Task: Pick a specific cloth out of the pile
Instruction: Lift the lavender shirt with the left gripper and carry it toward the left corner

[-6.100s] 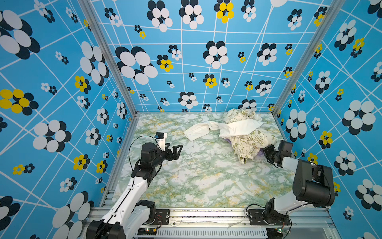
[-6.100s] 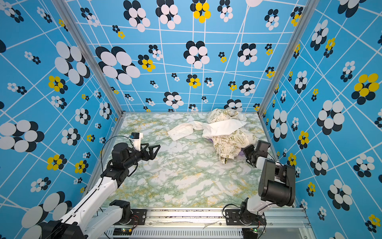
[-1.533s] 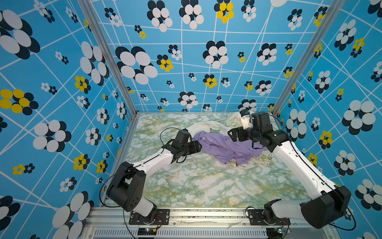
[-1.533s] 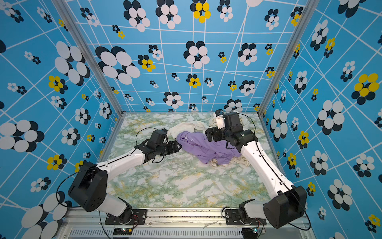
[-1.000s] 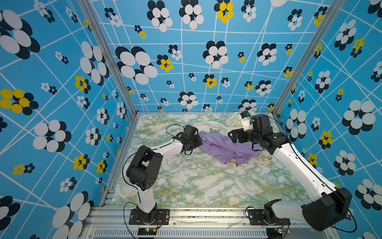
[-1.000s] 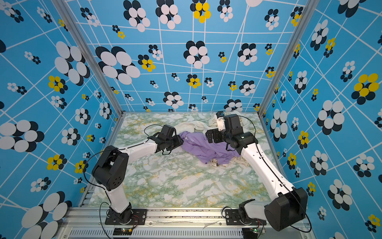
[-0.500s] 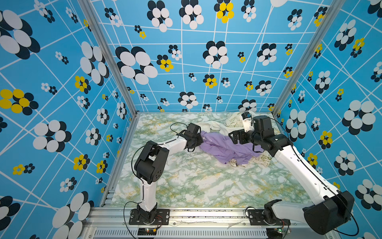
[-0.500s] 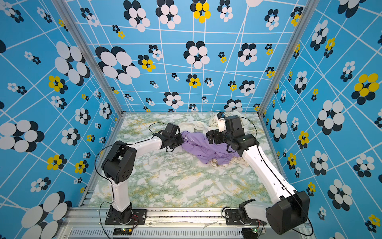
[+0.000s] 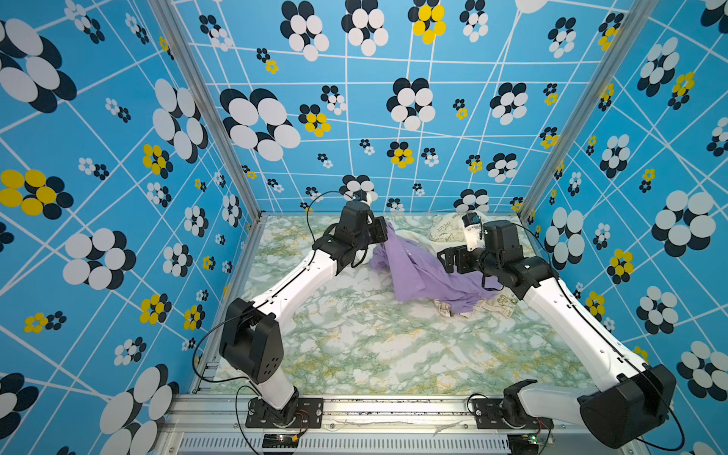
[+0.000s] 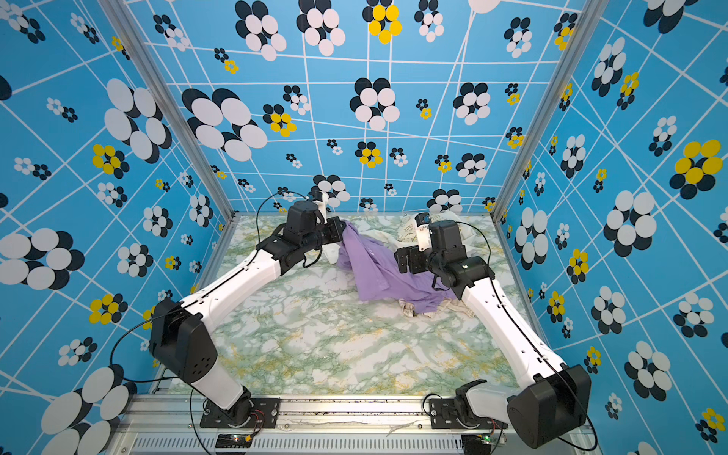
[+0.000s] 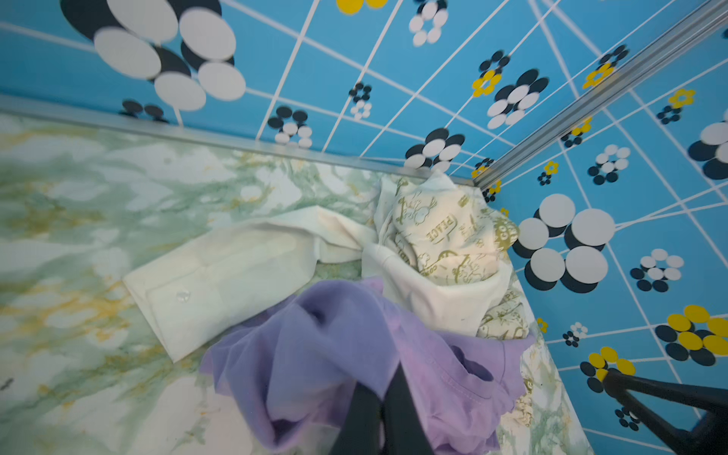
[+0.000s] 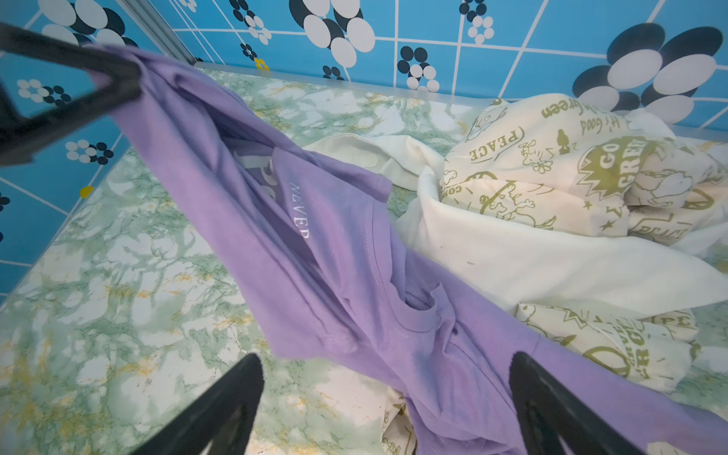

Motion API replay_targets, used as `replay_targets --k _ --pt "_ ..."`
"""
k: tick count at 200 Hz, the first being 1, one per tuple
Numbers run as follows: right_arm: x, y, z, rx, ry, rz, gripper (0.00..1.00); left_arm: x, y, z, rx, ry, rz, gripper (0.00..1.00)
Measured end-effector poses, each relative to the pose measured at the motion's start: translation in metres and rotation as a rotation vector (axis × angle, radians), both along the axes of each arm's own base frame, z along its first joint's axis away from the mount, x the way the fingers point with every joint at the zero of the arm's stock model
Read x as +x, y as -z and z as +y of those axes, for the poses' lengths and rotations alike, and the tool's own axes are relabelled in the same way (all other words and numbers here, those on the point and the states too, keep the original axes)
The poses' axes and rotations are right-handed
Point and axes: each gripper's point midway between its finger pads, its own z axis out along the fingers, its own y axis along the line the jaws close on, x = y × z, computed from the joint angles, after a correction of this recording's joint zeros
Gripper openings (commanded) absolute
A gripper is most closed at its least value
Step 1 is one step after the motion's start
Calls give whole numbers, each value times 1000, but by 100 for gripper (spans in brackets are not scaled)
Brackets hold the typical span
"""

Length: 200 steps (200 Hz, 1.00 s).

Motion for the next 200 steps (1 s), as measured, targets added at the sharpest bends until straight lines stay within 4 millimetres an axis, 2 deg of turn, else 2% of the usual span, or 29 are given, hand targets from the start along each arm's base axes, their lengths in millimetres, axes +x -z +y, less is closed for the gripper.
replay_targets --k 27,43,63,152,179,200 --pt "2 -7 -3 0 16 -31 99 -7 -69 14 9 -25 -151 0" --pt "3 -11 -3 4 19 -45 99 -8 -97 23 20 -41 -204 0" --pt "3 -12 -4 5 19 -49 99 -4 -123 43 36 -83 -245 0" --pt "3 -12 -3 7 21 -49 99 19 -190 179 97 -368 -322 0" --pt "4 -13 -3 9 21 -51 99 38 -196 206 106 -423 -328 0" --pt "4 -13 -3 14 24 -52 99 63 -190 217 118 -441 -312 0"
